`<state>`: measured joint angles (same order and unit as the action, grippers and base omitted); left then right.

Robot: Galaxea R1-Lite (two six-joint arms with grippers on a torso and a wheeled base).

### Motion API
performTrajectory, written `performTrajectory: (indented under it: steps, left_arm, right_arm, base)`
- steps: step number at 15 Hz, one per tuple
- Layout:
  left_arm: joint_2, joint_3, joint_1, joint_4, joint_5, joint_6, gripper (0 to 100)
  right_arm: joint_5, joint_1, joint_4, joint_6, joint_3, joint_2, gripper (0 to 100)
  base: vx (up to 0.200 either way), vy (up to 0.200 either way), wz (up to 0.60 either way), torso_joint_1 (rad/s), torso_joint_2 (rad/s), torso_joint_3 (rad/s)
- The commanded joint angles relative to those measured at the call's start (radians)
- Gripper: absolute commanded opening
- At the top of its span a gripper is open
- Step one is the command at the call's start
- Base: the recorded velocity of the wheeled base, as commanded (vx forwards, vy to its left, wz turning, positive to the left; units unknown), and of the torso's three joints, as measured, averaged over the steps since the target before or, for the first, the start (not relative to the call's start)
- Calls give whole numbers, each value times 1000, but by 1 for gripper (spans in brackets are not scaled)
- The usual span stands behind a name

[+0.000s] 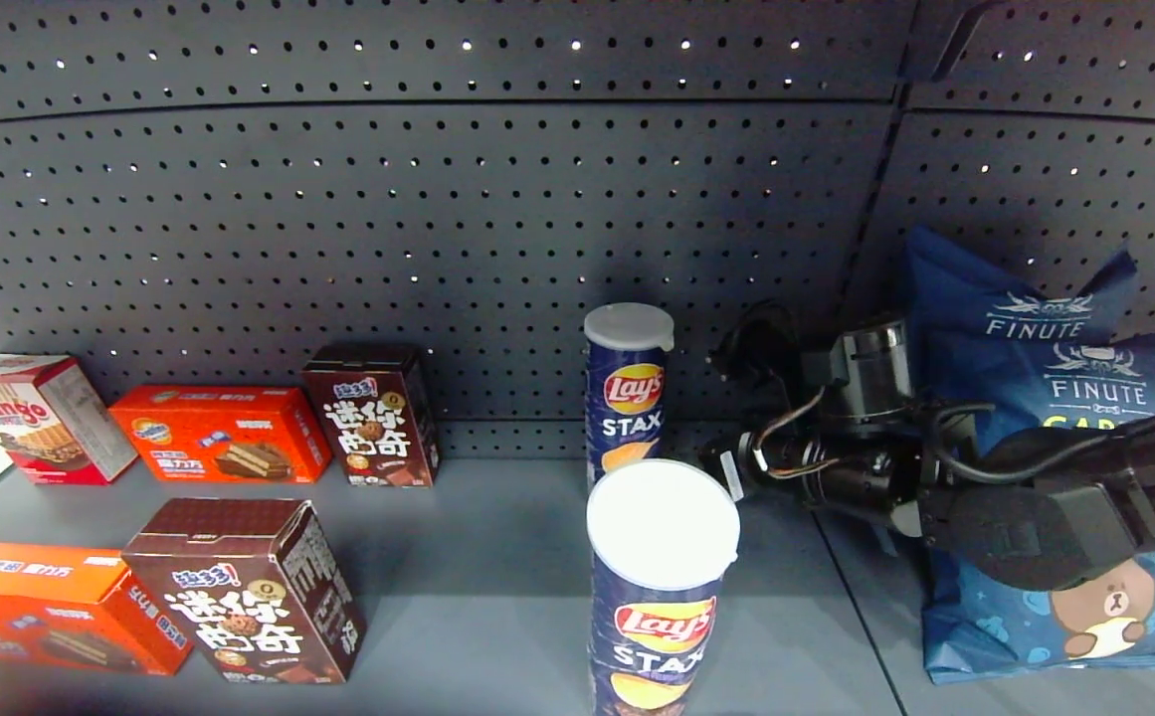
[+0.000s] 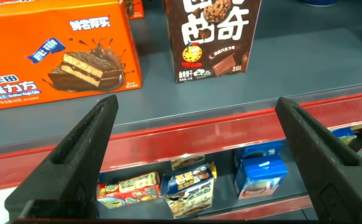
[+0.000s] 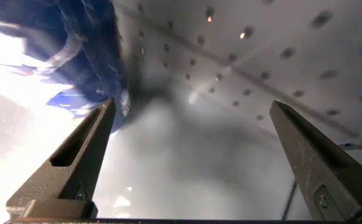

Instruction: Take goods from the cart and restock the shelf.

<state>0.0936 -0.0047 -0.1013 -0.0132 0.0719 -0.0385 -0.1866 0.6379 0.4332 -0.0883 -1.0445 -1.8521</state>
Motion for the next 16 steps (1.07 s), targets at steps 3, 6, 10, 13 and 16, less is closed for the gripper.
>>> performTrajectory:
  steps: [3,6,10,13,16]
  left_arm:
    - [1,0,2,-1,0,3,100]
    - [1,0,2,-1,-1,9,100]
    - [1,0,2,-1,-1,9,100]
    - [1,-1,2,-2,-1,8,100]
    - [1,-1,0,-2,0,6,100]
  right_arm:
    - [-13,5,-10,-1,17,195,100]
    - [-13,-1,-37,-1,89,364,100]
    - [-5,-33,-48,-1,288,645,100]
    - [-4,-142,-48,2,451,820,100]
    - [-10,-320,-51,-1,607,1033,100]
  base:
    - [0,0,0,0,0,0]
    - [0,0,0,0,0,0]
    - [0,0,0,0,0,0]
    - [0,0,0,0,0,0]
    - [0,0,0,0,0,0]
